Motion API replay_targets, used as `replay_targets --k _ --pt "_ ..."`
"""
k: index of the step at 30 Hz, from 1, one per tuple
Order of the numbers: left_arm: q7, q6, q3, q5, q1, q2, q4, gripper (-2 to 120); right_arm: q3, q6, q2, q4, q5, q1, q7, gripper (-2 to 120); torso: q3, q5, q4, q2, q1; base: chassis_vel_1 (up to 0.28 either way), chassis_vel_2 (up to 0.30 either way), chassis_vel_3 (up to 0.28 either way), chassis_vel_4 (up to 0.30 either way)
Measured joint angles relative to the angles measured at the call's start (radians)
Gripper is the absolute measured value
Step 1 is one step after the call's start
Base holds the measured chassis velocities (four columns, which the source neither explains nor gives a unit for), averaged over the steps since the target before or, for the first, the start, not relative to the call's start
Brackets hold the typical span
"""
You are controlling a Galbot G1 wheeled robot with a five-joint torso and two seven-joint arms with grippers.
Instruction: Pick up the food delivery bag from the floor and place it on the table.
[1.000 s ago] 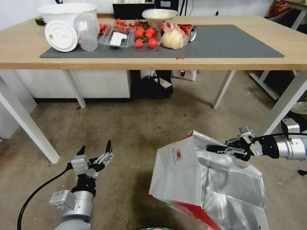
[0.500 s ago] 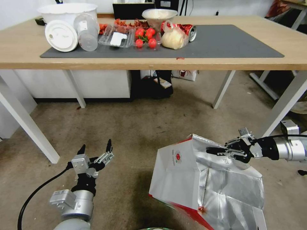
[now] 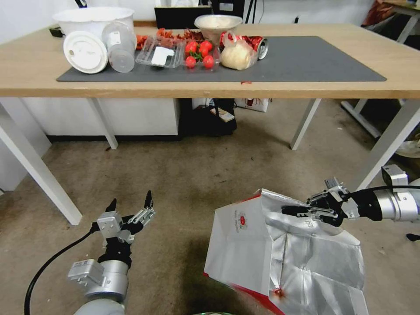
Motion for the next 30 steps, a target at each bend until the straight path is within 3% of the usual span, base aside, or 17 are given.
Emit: replay_targets --k 30 --pt "0.001 -0.004 0.001 0.003 0.007 -0.002 -0.009 100 0.014 0.007 0.014 -0.002 -0.005 -0.024 0.002 0 0.107 0.0 0.0001 0.123 0.017 0.0 0.0 0.0 0.0"
